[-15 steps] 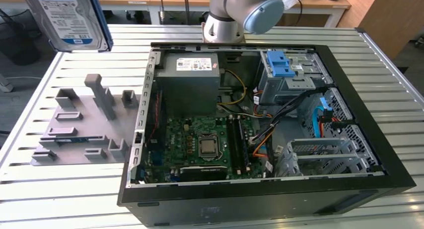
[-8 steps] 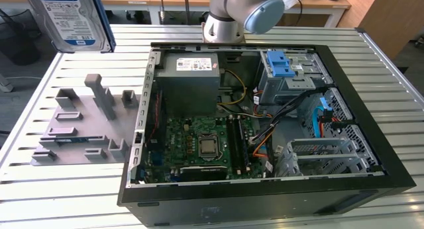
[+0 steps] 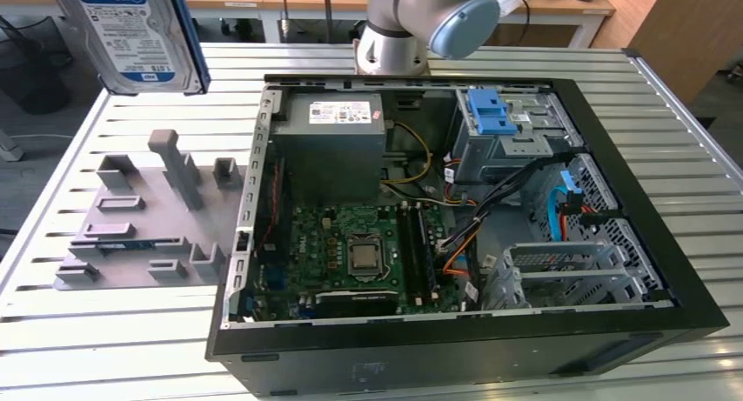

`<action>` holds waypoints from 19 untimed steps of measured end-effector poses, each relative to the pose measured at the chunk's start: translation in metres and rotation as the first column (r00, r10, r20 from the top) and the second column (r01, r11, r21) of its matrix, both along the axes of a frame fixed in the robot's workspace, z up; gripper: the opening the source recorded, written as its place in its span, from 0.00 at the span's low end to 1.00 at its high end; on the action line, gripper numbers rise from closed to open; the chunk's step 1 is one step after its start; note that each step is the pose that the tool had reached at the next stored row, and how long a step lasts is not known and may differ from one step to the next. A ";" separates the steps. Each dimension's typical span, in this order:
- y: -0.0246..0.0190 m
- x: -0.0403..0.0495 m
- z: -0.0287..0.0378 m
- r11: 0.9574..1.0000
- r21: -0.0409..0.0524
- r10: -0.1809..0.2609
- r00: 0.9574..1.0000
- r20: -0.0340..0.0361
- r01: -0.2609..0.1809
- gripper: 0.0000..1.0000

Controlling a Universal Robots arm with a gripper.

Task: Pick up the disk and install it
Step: 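Pick up the disk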

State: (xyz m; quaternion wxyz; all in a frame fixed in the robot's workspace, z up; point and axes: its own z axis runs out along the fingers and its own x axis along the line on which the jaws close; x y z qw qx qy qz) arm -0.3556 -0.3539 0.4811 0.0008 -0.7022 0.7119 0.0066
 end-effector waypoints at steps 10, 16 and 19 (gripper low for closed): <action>-0.0053 0.0129 0.0000 1.000 0.000 0.000 1.000 0.000 0.000 0.36; -0.0089 0.0206 0.0000 1.000 0.000 0.000 1.000 -0.001 0.000 0.36; -0.0103 0.0242 0.0000 1.000 0.000 0.000 1.000 -0.001 0.000 0.36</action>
